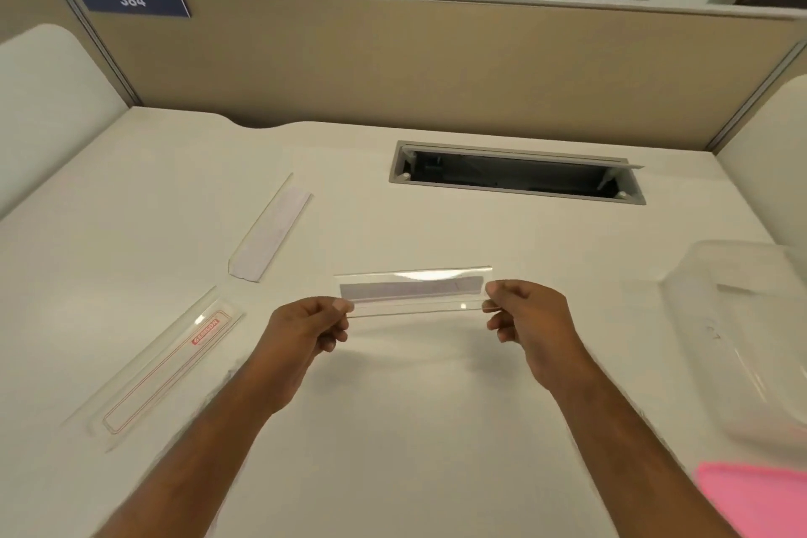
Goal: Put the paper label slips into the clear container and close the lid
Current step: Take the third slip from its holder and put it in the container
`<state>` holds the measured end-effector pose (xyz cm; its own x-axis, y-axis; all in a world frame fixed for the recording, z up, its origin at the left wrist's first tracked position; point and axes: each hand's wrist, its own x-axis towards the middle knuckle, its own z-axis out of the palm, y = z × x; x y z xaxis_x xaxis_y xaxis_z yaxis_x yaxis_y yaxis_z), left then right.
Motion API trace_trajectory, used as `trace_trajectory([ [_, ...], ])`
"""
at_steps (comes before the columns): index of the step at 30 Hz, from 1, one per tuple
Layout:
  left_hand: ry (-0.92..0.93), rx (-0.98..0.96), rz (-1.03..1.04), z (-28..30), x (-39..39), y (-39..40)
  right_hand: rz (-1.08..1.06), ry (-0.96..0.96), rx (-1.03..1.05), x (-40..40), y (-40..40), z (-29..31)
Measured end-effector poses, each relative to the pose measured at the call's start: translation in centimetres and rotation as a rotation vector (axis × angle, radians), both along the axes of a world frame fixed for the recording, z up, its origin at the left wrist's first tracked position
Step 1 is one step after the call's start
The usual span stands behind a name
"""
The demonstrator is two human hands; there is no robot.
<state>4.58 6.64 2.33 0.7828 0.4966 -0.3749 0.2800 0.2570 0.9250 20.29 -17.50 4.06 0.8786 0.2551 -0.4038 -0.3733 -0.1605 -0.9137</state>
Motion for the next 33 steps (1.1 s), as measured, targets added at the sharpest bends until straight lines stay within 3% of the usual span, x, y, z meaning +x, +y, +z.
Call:
trace_trajectory([
  [10, 0.01, 0.056, -0.095, 0.7, -4.3, -2.9, 0.054, -0.074, 0.044, -4.8, -4.6, 0.2],
  [16, 0.045, 0.009, 0.007, 0.8, -4.6, -3.0, 0.108, -0.16, 0.126, -6.0, -5.3, 0.4],
  [24, 0.111, -0.031, 0.045, 0.4, -4.8, -2.2, 0.307, -0.314, 0.039, -6.9, -6.6, 0.0],
  [33, 0.021, -0.081, 0.052, 0.3, -5.3, -2.6, 0.284, -0.322, -0.021, -7.0, -7.5, -0.5],
])
